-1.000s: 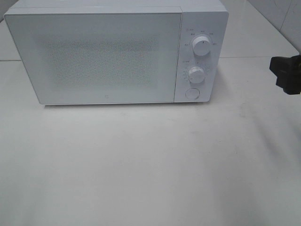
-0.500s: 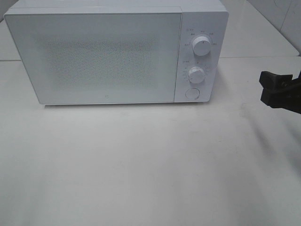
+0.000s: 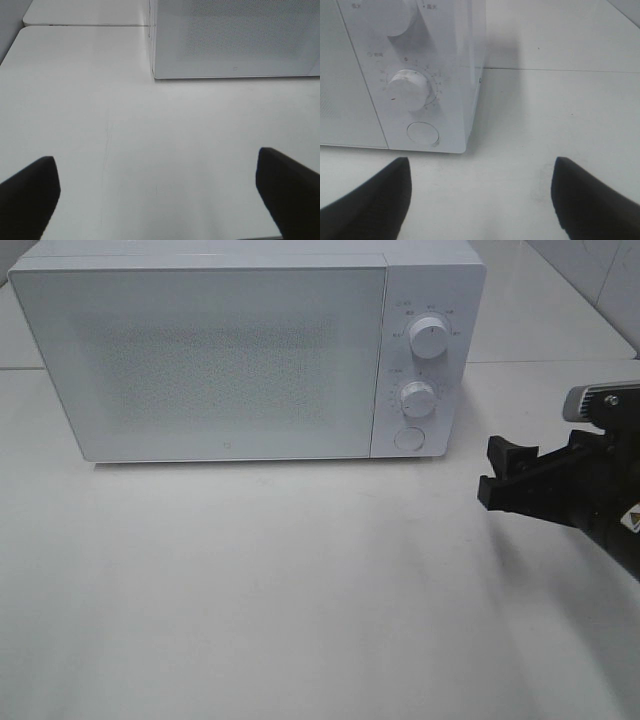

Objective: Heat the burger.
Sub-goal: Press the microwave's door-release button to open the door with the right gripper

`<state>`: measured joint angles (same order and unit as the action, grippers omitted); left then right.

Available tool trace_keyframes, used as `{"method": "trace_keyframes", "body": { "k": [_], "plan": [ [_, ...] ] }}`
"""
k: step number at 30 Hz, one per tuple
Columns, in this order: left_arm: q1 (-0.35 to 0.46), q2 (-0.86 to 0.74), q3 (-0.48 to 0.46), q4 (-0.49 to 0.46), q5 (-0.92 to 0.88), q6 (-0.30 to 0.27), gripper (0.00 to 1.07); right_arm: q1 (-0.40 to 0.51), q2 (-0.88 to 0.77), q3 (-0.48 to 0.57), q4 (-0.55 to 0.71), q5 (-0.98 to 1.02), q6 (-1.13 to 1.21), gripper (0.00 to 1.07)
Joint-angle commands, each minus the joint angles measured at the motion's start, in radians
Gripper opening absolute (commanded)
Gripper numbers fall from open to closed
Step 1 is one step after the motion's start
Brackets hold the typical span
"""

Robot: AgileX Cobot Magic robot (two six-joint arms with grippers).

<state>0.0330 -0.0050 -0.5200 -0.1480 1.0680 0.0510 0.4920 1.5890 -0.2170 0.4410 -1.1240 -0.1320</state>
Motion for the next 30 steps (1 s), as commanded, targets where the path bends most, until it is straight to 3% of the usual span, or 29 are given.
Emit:
{"method": "trace_keyframes", "body": {
  "k": [1,9,19,21,23,24,27,29,30],
  "plan": [
    [0.004,-0.017,0.005,-0.003,-0.004,0.000,1.00,0.121,0.062,-0.026,0.137,-0.055,-0.015,0.76],
    [0.004,-0.017,0.005,-0.003,-0.004,0.000,1.00,0.245,0.144,-0.094,0.250,-0.051,-0.013,0.75],
    [0.004,-0.017,0.005,-0.003,-0.004,0.000,1.00,0.254,0.146,-0.115,0.253,-0.052,0.132,0.69],
    [0.004,-0.017,0.005,-0.003,-0.004,0.000,1.00,0.254,0.146,-0.115,0.253,-0.051,0.354,0.63],
    [0.004,-0.017,0.005,-0.003,-0.004,0.000,1.00,0.254,0.146,-0.115,0.253,-0.051,0.434,0.57],
    [0.004,-0.017,0.005,-0.003,-0.004,0.000,1.00,0.254,0.146,-0.115,0.253,-0.051,0.605,0.54],
    [0.004,-0.017,0.005,-0.003,-0.004,0.000,1.00,0.254,0.146,-0.115,0.253,-0.051,0.676,0.47],
    [0.004,-0.017,0.005,-0.003,-0.004,0.000,1.00,0.254,0.146,-0.115,0.252,-0.047,0.922,0.36],
    [0.004,-0.017,0.005,-0.003,-0.004,0.000,1.00,0.254,0.146,-0.115,0.252,-0.047,0.922,0.36]
  ]
}}
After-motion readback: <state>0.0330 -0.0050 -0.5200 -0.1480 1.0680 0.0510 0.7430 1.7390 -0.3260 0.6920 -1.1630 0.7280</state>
